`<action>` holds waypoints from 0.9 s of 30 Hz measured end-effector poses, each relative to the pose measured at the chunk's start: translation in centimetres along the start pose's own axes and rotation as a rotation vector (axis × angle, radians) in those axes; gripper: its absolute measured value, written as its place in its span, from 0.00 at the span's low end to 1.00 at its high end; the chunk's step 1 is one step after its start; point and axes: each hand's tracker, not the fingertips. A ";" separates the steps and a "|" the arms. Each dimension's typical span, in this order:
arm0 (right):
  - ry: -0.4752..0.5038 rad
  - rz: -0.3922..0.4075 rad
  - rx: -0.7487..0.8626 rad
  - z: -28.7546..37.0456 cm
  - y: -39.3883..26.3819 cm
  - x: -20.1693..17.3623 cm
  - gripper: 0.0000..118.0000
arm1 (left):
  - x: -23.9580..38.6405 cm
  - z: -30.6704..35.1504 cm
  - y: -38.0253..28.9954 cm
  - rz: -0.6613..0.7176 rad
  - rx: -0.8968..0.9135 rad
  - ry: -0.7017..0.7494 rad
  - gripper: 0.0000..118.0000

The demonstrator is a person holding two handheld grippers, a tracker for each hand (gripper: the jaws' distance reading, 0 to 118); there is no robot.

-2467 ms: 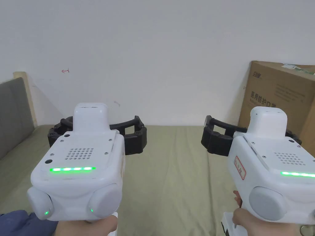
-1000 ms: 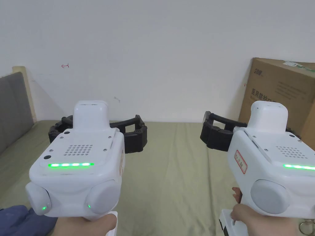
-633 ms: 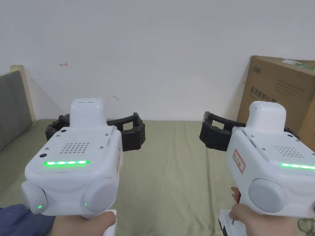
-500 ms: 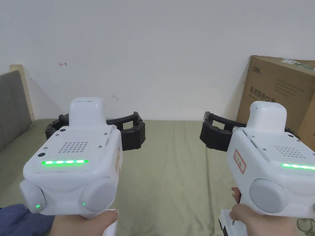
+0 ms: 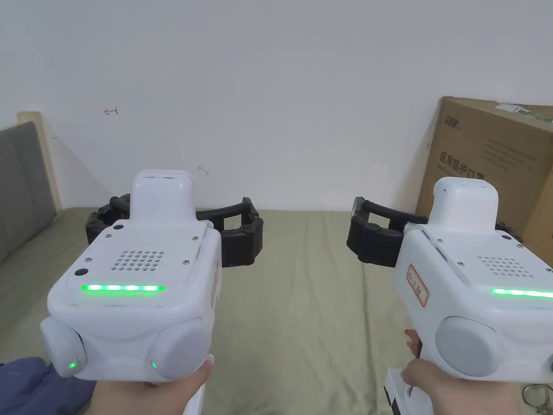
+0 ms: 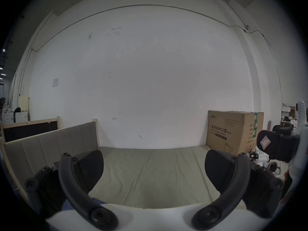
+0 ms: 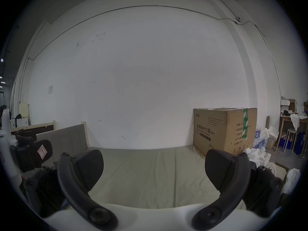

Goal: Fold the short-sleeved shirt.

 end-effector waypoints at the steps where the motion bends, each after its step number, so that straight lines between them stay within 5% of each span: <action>1: 0.000 0.000 0.001 0.0 0.0 0.0 1.00 | 0.0 0.0 0.0 0.001 0.001 -0.003 1.00; 15: -0.010 -0.022 0.017 0.1 -0.1 0.5 1.00 | 0.0 -0.3 -0.2 -0.007 -0.029 0.016 1.00; 18: -0.046 0.015 0.016 0.1 -0.4 -0.1 0.98 | -0.2 -0.3 -0.3 -0.020 -0.032 0.001 0.85; 19: -0.003 0.014 0.049 0.4 -0.5 0.0 0.89 | -0.1 -0.3 -0.3 -0.028 -0.038 0.008 0.70; 21: 0.058 -0.002 0.064 0.5 -0.7 0.1 0.24 | -0.1 -0.2 -0.5 -0.034 -0.043 0.027 0.11; 22: 0.046 -0.005 0.032 0.3 -0.5 0.1 0.03 | -0.2 -0.3 -0.6 -0.039 -0.051 0.047 0.02; 27: 0.005 -0.095 -0.042 0.0 -0.6 1.4 0.01 | -0.9 0.0 -0.7 0.006 -0.070 -0.005 0.00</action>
